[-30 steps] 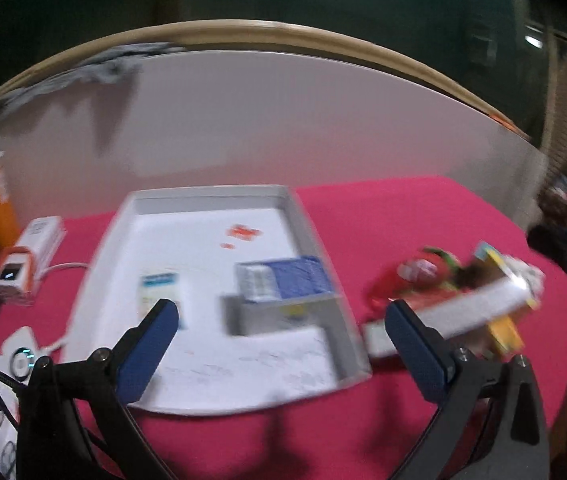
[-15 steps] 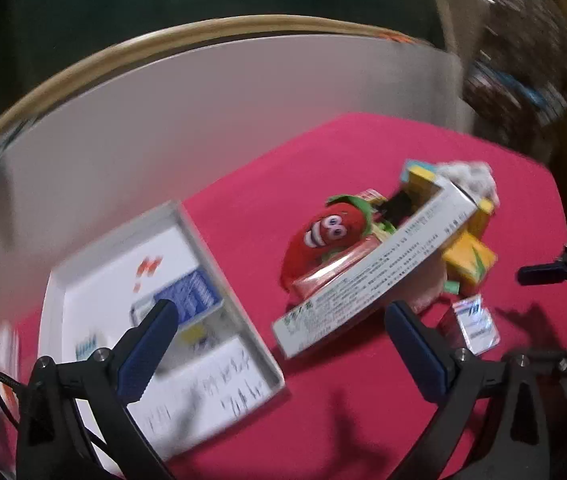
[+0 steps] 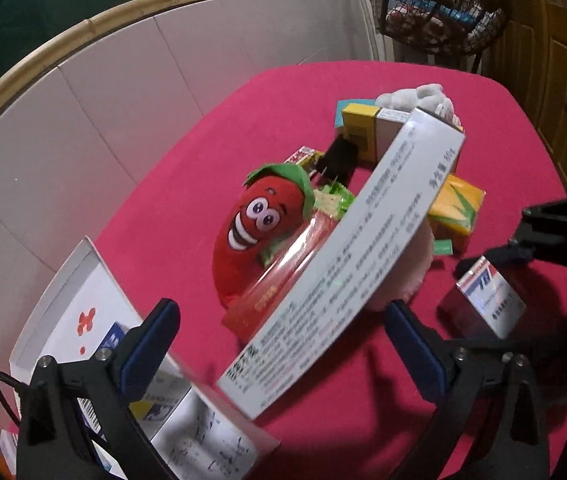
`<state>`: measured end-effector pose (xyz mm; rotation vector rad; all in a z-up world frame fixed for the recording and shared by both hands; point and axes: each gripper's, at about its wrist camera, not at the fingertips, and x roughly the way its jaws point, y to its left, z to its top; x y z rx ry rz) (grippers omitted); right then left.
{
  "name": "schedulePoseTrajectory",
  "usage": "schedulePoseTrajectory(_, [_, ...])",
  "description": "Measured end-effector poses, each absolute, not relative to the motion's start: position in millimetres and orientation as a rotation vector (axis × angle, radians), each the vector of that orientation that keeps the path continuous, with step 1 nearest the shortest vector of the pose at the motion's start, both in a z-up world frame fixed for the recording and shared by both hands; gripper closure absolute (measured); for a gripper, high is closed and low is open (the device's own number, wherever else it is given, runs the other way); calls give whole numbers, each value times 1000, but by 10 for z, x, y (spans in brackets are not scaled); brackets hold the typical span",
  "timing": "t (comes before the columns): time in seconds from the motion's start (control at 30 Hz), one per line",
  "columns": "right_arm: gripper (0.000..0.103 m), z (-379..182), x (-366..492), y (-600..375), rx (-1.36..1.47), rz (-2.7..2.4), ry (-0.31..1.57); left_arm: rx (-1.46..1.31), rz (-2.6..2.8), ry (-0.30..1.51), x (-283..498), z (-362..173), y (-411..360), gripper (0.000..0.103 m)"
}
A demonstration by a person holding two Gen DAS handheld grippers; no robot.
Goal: Organize objects
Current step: 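Grasp the long white box with left tool while right grasps the white BL box, then carry the long white box and the BL box over the white tray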
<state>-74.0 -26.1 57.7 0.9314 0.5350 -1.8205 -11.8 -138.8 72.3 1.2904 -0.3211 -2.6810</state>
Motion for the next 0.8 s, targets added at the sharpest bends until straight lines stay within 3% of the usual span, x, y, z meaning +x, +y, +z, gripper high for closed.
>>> schedulePoseTrajectory(0.33, [47,586,-1088,199,996,-1813,384,1306,-2732,-358,-286,717,-1151,47])
schedulePoseTrajectory(0.37, [47,587,-1111,227,1000,-1814,372,1312,-2748,-340,-260,723,-1135,65])
schedulePoseTrajectory(0.43, [47,590,-1150,288,1004,-1810,346,1308,-2751,-283,-237,749,-1130,76])
schedulePoseTrajectory(0.8, [47,777,-1290,546,955,-1858,194,1070,-2645,23,135,1009,-982,76])
